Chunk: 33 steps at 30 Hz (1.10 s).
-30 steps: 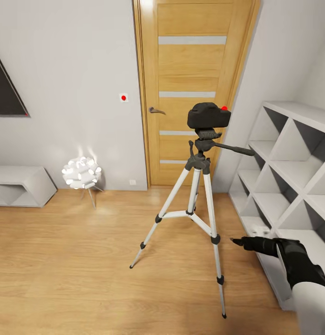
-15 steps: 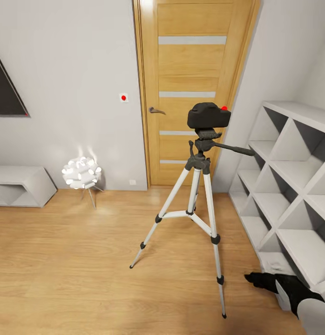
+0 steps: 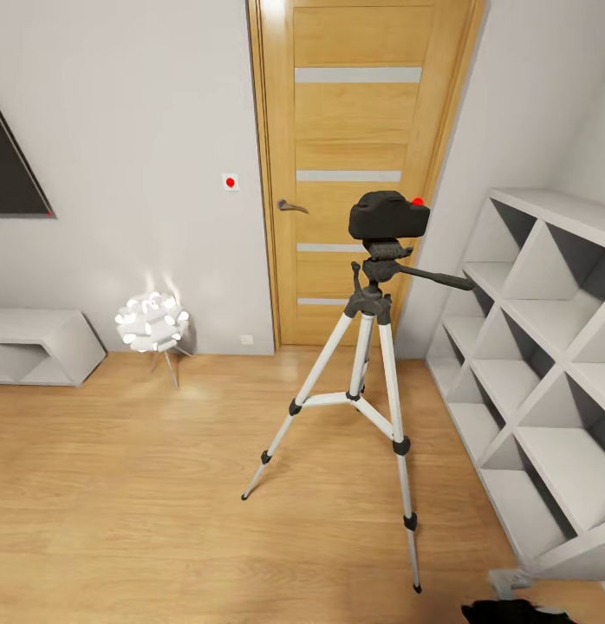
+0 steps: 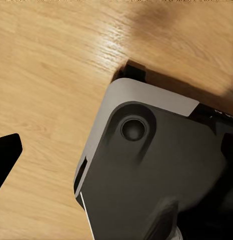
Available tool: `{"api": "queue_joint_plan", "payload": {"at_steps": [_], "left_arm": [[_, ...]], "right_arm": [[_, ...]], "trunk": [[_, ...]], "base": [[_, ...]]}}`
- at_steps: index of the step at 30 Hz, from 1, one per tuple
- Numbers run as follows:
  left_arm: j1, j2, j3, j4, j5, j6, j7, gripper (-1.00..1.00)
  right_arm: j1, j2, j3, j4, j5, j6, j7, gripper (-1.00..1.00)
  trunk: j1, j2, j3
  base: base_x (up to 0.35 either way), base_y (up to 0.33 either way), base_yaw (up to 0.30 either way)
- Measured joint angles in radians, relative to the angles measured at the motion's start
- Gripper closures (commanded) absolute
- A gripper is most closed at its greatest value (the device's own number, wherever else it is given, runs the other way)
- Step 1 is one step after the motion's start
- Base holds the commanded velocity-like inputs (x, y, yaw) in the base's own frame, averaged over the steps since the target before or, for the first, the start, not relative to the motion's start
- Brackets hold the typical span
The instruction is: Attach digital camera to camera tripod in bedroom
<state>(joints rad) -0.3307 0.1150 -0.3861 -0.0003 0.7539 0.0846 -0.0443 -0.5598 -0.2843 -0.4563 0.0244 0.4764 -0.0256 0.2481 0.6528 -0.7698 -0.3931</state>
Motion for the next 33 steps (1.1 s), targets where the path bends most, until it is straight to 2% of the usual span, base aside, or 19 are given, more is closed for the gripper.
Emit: {"api": "queue_joint_plan", "payload": {"at_steps": [10, 15, 20, 24, 33], "left_arm": [[0.0, 0.0, 0.0, 0.001, 0.001, 0.0, 0.002, -1.0], [0.0, -0.002, 0.0, 0.002, 0.001, 0.0, 0.027, -1.0], [0.0, -0.028, 0.0, 0.002, 0.004, -0.006, 0.112, -1.0], [0.0, -0.043, 0.0, 0.001, -0.001, -0.014, 0.144, -1.0], [0.0, -0.054, 0.0, 0.001, -0.008, -0.019, 0.156, -1.0]], "right_arm": [[0.033, 0.002, 0.0, 0.004, 0.008, -0.006, 0.003, -1.0], [0.082, 0.003, 0.001, 0.005, 0.01, -0.01, 0.003, -1.0], [0.179, 0.01, 0.002, 0.005, 0.015, -0.04, 0.002, -1.0], [0.236, 0.022, 0.001, 0.005, 0.016, -0.08, 0.003, -1.0], [0.276, 0.038, 0.0, 0.006, 0.012, -0.105, 0.003, -1.0]], "trunk": [[0.0, 0.0, 0.0], [0.0, 0.0, 0.0], [0.0, 0.0, 0.0], [0.0, 0.0, 0.0], [0.0, 0.0, 0.0]], "base": [[0.0, 0.0, 0.0], [0.0, 0.0, 0.0], [0.0, 0.0, 0.0], [0.0, 0.0, 0.0], [0.0, 0.0, 0.0]]}}
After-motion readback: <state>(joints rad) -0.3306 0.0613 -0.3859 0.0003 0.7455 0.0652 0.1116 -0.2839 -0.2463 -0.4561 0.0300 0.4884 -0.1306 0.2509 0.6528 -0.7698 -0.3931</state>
